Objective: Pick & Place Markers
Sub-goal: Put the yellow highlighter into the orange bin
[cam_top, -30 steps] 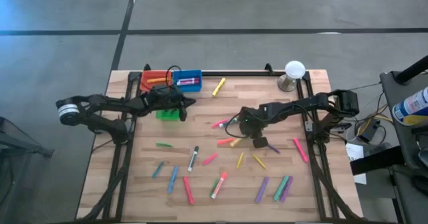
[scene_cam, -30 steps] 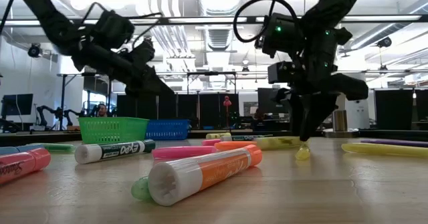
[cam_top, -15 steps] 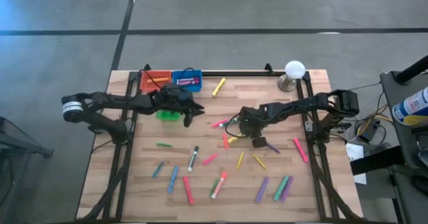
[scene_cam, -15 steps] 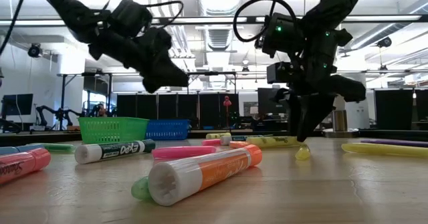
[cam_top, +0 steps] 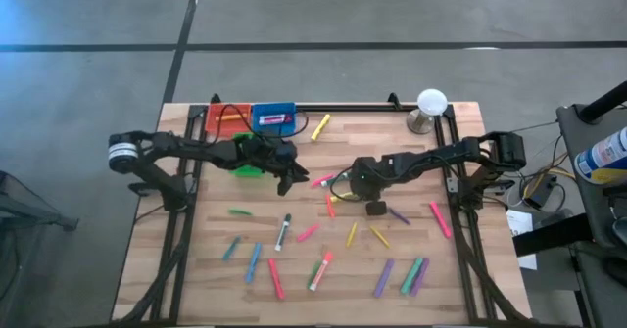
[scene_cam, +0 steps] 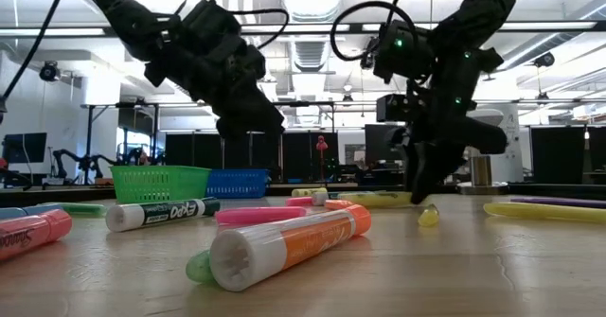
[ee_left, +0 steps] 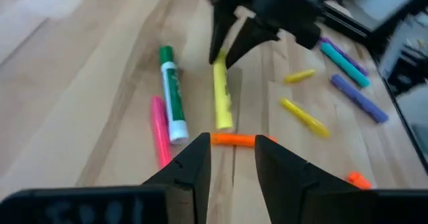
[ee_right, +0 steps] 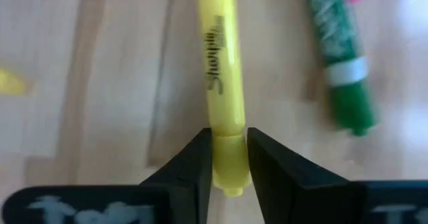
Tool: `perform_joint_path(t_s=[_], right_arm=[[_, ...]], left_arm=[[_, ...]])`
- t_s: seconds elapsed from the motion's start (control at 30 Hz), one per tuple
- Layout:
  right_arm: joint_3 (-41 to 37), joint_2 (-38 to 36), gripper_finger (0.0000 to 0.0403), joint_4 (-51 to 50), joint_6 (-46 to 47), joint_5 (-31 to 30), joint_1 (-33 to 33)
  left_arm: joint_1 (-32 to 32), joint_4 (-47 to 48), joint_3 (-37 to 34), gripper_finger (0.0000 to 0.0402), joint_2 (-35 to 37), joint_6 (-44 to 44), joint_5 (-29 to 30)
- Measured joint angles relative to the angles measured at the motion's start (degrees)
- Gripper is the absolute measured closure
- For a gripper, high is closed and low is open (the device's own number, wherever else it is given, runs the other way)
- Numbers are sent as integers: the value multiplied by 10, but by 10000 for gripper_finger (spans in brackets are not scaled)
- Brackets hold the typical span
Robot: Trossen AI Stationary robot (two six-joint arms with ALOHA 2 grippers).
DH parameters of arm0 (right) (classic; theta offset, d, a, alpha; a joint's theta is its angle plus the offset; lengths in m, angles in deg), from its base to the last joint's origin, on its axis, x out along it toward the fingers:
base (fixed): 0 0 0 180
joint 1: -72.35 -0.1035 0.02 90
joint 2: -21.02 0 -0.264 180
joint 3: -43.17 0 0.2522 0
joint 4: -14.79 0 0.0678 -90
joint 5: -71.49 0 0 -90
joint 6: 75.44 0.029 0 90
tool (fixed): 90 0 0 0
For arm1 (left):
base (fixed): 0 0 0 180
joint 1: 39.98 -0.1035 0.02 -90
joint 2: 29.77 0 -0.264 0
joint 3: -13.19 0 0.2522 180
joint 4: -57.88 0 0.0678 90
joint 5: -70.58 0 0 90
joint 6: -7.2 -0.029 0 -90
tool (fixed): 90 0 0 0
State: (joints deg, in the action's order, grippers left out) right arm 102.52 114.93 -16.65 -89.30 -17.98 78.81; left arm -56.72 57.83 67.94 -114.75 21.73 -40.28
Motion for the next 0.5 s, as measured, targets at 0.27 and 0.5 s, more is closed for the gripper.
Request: perform_joint_path(t_s=[0.27,0.5], right_arm=[[61,0,344,6,-54,-163,-50],[120,0,339,2,-110,-227,-95]], left_arm=[[19,39,12,291,-6,77,-7],[54,55,32,291,-5,115,5]])
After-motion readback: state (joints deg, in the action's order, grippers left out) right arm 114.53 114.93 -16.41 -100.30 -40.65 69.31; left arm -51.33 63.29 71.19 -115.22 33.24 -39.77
